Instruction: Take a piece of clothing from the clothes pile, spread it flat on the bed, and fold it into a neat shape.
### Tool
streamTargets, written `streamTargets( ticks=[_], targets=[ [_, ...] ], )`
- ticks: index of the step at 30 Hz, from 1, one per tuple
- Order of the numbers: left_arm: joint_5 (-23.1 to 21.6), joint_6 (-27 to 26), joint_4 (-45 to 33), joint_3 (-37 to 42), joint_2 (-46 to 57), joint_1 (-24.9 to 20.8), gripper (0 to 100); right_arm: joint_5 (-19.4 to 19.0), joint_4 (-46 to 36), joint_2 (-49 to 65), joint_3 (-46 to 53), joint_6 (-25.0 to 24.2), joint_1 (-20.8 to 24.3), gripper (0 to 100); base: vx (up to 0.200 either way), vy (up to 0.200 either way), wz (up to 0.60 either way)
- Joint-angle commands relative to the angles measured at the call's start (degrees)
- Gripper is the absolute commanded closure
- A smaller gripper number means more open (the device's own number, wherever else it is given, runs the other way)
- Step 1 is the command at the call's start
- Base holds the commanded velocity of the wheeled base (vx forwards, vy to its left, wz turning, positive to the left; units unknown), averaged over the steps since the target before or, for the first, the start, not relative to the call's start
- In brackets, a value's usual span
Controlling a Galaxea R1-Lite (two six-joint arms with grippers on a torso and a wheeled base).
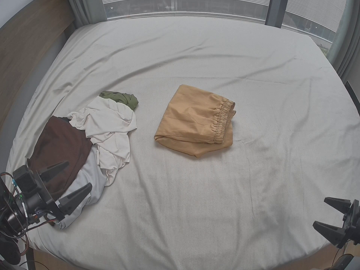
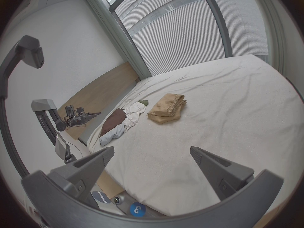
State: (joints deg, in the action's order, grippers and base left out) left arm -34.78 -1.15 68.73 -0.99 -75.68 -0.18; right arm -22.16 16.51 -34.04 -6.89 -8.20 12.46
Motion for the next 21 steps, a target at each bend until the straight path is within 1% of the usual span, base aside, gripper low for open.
streamTargets(
  ticks=[1, 5, 6, 7, 8, 9, 10, 11, 13, 15, 16, 17, 18, 19, 21],
  targets=[
    [-3.7, -2.1, -13.7, 1.0, 15.4, 4.9, 0, -0.1, -9.7, 19.1, 0.8, 1.4, -5.4, 0, 0.0, 0.0, 0.0],
    [-3.7, 1.5, -26.3, 1.0, 28.7, 5.8, 0, -0.1, -16.2, 27.7, 1.3, 1.5, -7.4, 0, 0.0, 0.0, 0.0],
    [-3.7, 2.8, -29.4, 1.0, 32.3, 5.8, 0, 0.0, -16.7, 29.0, 2.0, 1.4, -7.8, 0, 0.0, 0.0, 0.0],
    [-3.7, 3.1, -29.8, 1.0, 32.8, 5.8, 0, 0.0, -16.7, 29.1, 2.2, 1.4, -7.9, 0, 0.0, 0.0, 0.0],
    [-3.6, 5.4, -33.7, 1.0, 38.1, 5.8, 0, 0.4, -15.4, 28.8, 4.0, 1.9, -8.0, 0, 0.0, 0.0, 0.0],
    [-3.6, 6.0, -34.7, 1.0, 39.6, 5.8, 0, 0.5, -14.6, 28.7, 4.6, 2.0, -8.0, 0, 0.0, 0.0, 0.0],
    [-3.5, 8.2, -38.9, 1.0, 46.0, 5.8, 0, 2.3, -11.9, 28.7, 6.8, 2.0, -8.0, 0, 0.0, 0.0, 0.0],
    [-3.4, 9.1, -41.1, 1.0, 49.1, 5.8, 0, 4.3, -12.2, 28.6, 6.9, 2.0, -8.0, 0, 0.0, 0.0, 0.0],
    [-3.2, 9.5, -45.5, 1.0, 54.5, 5.8, 0, 9.5, -12.6, 28.6, 6.9, 2.1, -8.0, 0, 0.0, 0.0, 0.0],
    [-2.4, 9.5, -48.6, 1.0, 57.7, 6.0, 0, 13.5, -12.6, 28.6, 6.9, 2.2, -8.0, 0, 0.0, 0.0, 0.0],
    [-1.0, 9.5, -52.0, 1.0, 60.8, 6.1, 0, 17.8, -12.7, 28.6, 6.9, 2.2, -8.0, 0, 0.0, 0.0, 0.0],
    [0.4, 9.5, -54.4, 1.0, 62.8, 6.1, 0, 19.9, -12.7, 28.6, 6.9, 2.2, -8.0, 0, 0.0, 0.0, 0.0],
    [2.0, 9.4, -57.0, 1.0, 65.2, 6.1, 0, 21.7, -12.7, 28.5, 6.9, 2.2, -8.0, 0, 0.0, 0.0, 0.0],
    [2.0, 9.4, -57.0, 1.0, 65.2, 6.1, 0, 21.7, -12.7, 28.5, 6.9, 2.2, -8.0, 0, 0.0, 0.0, 0.0],
    [5.4, 9.1, -62.1, 1.0, 70.8, 6.1, 0, 22.9, -12.7, 28.4, 6.9, 2.5, -8.1, 0, 0.0, 0.0, 0.0]
  ],
)
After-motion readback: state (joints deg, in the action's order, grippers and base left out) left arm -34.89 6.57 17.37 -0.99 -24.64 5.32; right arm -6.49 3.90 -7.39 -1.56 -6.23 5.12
